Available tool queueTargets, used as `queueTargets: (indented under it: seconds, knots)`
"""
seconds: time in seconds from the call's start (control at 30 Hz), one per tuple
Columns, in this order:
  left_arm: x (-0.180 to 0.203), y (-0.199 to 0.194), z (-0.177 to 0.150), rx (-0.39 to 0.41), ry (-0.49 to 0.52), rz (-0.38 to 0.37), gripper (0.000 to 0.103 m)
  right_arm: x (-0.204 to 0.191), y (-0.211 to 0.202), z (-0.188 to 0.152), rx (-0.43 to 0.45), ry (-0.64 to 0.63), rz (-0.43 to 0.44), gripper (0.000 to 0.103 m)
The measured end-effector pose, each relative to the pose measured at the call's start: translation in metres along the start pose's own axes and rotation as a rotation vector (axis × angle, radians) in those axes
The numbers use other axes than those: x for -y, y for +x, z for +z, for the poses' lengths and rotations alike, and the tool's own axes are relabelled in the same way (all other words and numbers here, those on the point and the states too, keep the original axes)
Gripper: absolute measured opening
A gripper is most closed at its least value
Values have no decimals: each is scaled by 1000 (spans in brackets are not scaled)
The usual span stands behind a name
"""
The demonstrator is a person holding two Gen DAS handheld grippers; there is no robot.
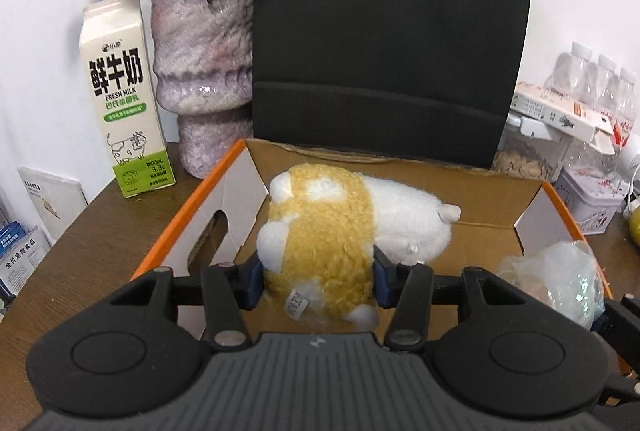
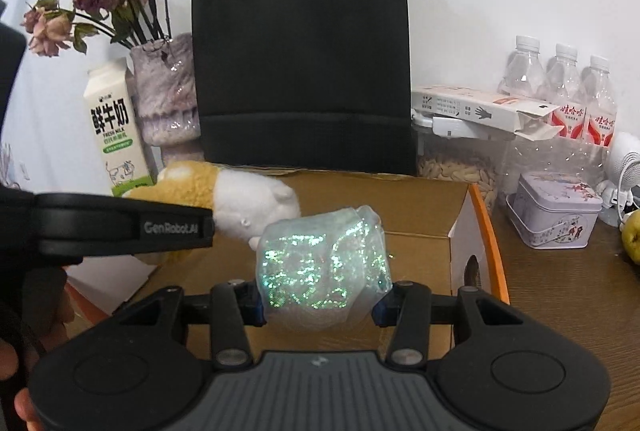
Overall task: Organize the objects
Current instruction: 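Carry the plush dog and plastic bag over the red box with both grippers, then open both grippers to drop the plush dog and bag into the box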
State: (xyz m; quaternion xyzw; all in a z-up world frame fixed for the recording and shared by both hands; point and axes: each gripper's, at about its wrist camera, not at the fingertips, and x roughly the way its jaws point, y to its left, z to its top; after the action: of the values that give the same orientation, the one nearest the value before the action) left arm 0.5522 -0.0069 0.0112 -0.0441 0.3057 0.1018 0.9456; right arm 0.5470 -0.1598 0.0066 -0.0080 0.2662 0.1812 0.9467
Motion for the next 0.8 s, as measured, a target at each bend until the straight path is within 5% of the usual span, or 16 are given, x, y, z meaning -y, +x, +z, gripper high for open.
queueTargets:
  seconds: [0.13, 0.2, 0.23, 0.33, 0.8]
  knots:
    - [-4, 0, -2, 5, -9, 5, 62, 1, 3, -1, -17, 3, -7, 49]
    - [-7, -5, -2, 26, -9, 4, 87, 1, 3, -1, -21, -1, -12, 57]
    - [-8, -8, -2, 44, -7, 4, 102, 2, 3, -1, -19, 1, -14, 74]
    - [-11, -17, 0, 96, -4, 10, 103, 3, 0, 0, 8, 4, -38, 102]
    - [-27, -35, 3, 100, -71, 4, 103, 1, -16, 8, 1, -21, -13, 103]
